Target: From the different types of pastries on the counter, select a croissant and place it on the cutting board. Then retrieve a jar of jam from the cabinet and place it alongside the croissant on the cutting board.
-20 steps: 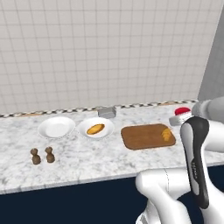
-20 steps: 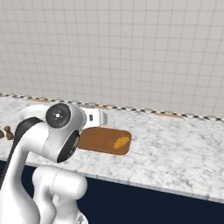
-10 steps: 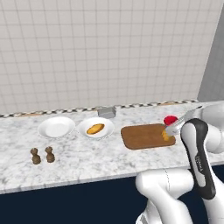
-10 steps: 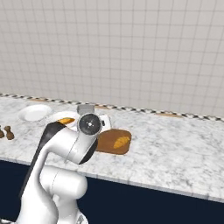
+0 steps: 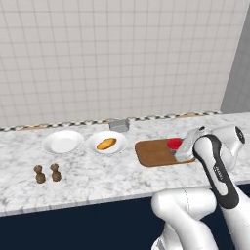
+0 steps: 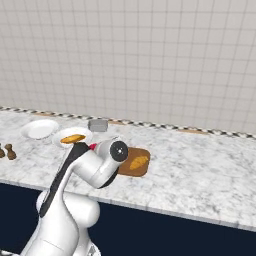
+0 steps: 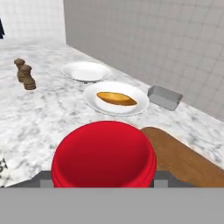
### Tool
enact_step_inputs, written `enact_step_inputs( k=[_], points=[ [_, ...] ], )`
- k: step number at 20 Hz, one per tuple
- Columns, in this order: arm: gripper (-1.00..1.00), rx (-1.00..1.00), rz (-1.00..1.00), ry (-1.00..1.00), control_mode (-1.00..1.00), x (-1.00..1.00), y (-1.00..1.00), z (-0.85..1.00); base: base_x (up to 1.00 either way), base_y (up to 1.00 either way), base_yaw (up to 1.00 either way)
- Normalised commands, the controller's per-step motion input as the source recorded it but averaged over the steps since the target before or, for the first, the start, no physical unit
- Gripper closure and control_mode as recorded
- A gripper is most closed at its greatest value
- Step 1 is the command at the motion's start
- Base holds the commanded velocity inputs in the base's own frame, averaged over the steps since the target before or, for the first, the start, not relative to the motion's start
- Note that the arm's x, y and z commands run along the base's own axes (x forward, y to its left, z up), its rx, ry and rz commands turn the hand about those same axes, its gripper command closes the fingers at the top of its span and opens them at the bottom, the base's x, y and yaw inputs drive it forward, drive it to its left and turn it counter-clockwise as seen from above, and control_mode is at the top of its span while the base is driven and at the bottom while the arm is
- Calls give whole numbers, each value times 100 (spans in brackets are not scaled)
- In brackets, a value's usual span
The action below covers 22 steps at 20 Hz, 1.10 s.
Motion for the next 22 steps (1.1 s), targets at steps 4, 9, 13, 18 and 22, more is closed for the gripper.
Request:
enact_step_inputs(
  k=[4, 9, 13, 18, 22],
  points=[
    [100, 0, 27, 9, -100, 88, 1, -38, 0, 0, 0],
    [100, 2, 32, 8, -100, 79, -4, -33, 0, 0, 0],
    [100, 7, 28, 1, -100, 61, -26, -17, 0, 0, 0],
    [100, 3, 23, 0, -100, 51, -13, -37, 0, 0, 0],
    [100, 0, 16, 0, -100, 38, 0, -36, 0, 0, 0]
  ],
)
